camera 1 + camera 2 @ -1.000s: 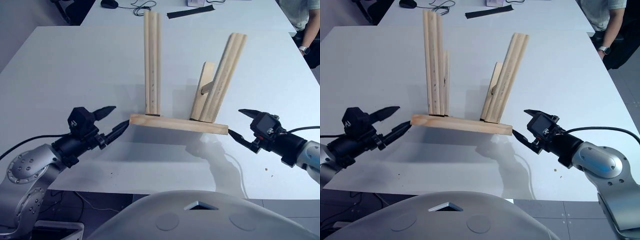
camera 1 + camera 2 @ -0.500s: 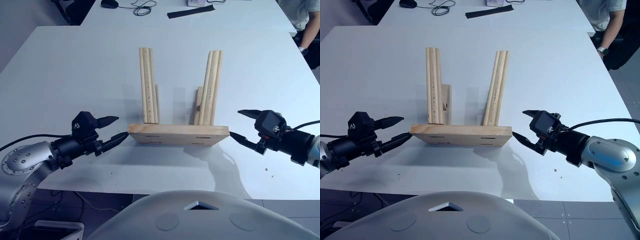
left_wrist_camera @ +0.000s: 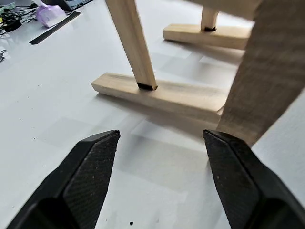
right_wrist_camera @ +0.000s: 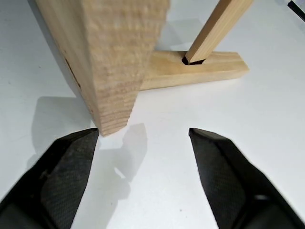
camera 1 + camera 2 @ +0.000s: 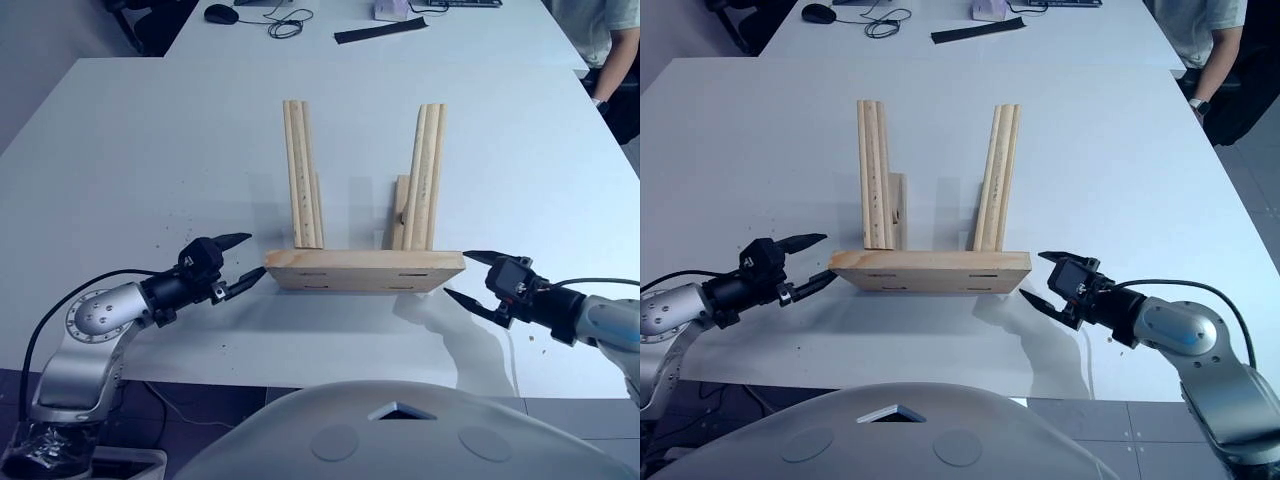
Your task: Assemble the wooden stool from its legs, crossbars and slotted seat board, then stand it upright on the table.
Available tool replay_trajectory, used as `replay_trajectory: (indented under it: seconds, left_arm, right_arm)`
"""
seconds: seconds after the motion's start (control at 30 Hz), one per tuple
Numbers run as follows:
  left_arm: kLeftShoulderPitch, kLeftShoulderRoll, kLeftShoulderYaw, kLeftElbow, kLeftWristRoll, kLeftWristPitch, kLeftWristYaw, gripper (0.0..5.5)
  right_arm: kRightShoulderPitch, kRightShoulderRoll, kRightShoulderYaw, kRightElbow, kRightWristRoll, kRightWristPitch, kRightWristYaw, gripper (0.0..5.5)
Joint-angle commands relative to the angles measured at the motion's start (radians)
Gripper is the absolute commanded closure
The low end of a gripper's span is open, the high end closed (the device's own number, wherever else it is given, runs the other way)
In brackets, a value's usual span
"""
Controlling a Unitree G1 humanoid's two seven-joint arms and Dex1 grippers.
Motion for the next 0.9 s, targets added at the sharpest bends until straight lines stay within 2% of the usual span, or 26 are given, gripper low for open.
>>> replay_trajectory:
  seconds: [0.03,0.23,0.47,0.9]
  left_arm:
    - [0.003,-0.020,-0.057,0.092,0.087,-0.115,-0.008,2.23]
    - [0.000,-0.052,-0.138,0.157,0.163,-0.200,-0.001,2.23]
    - [-0.032,-0.103,-0.194,0.110,0.159,-0.177,0.019,2.23]
    - [0.001,-0.040,-0.086,-0.167,-0.090,0.007,-0.029,2.23]
  right_arm:
    - [-0.055,0.053,0.054,0.102,-0.074,-0.078,-0.036,2.02]
    - [-0.069,0.109,0.137,0.196,-0.193,-0.195,-0.082,2.02]
    - [-0.068,0.168,0.200,0.123,-0.202,-0.173,-0.083,2.02]
    - [-0.019,0.173,0.071,-0.160,-0.034,0.009,-0.033,2.02]
